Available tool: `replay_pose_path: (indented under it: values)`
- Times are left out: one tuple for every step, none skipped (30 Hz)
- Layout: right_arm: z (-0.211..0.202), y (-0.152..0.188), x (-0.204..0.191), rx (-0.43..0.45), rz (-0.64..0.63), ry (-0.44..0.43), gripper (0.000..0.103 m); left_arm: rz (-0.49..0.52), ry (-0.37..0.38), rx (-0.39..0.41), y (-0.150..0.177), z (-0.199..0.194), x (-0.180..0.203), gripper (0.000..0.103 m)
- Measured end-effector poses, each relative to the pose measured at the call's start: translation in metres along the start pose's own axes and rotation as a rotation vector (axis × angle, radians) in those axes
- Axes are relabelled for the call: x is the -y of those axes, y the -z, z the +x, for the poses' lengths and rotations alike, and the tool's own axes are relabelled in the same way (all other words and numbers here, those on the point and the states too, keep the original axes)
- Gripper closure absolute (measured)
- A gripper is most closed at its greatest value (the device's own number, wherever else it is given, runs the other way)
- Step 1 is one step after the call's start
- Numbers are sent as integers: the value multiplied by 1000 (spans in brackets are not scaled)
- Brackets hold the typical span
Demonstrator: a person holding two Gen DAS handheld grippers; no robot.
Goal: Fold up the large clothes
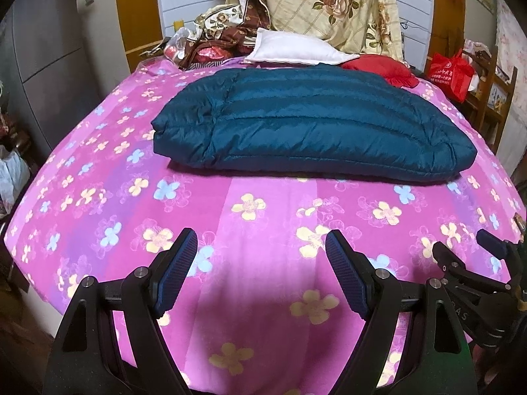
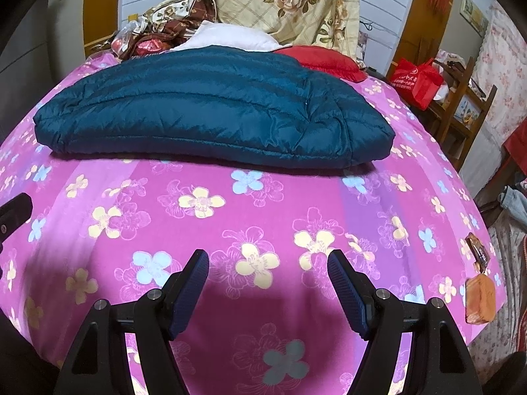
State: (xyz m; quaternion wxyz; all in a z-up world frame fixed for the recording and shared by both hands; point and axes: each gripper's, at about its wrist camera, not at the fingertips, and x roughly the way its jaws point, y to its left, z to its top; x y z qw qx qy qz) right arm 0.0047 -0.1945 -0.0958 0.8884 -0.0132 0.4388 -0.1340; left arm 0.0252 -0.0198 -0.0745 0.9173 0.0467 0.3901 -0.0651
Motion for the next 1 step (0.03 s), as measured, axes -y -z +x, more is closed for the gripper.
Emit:
replay_pose_path:
  values:
    - [1,0,0,-3,1,-1,31,-4,0,-2,0,1,-1,22]
